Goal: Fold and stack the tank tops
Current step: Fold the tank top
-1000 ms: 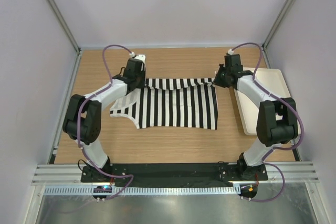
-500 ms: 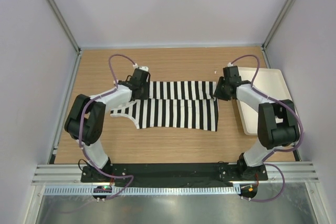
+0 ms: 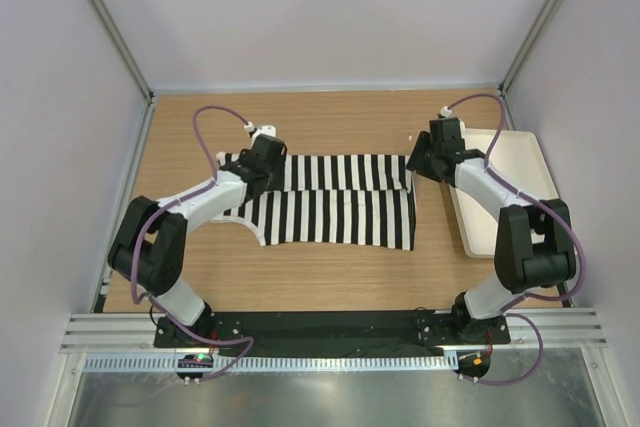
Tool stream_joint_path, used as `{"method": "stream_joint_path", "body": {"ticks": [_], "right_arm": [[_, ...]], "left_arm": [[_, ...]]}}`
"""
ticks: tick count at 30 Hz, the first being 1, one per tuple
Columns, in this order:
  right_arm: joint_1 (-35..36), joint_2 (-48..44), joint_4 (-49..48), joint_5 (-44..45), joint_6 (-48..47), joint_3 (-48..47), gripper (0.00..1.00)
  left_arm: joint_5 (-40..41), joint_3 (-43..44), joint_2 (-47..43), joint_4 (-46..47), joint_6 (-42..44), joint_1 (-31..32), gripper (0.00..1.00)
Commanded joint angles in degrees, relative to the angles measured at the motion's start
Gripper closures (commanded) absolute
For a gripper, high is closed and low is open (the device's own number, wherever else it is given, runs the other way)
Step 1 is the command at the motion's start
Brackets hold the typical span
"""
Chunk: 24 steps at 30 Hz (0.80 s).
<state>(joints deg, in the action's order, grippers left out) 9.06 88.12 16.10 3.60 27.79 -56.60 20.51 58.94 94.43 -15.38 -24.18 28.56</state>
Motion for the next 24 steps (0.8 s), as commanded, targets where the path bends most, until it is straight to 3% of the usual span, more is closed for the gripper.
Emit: {"method": "stream_joint_path", "body": {"ticks": [1,4,12,18,19,24], "right_arm": [[0.3,3.8,-1.2,1.1,0.5,-5.4,0.46],[0.3,7.2,-1.2,1.9,0.9,-8.4,0.47],[0.3,17.3,0.1,2.6,1.7,-16.3,0.57],[0.3,24.3,2.4,4.9,2.2,-22.1,0.74],[0.3,25.4,3.0,5.4,2.3,-23.0,0.8],[0.3,29.4,3.1,5.3,2.5,-26.6,0.86]], "left_arm": [[3.1,-0.2,-4.0,4.3,-3.9,-1.3,0.56],[-3.4,-0.9,-3.4,7.1,-6.0,-3.9,0.57],[-16.3,6.4,8.5,7.2,-10.1,-12.5,0.65],[-16.3,10.8,13.8,5.5,-9.5,-16.7,0.66],[-17.0,11.8,14.6,5.2,-9.6,-17.6,0.67],[-17.9,13.9,18.3,4.7,-9.3,-19.8,0.67]]}}
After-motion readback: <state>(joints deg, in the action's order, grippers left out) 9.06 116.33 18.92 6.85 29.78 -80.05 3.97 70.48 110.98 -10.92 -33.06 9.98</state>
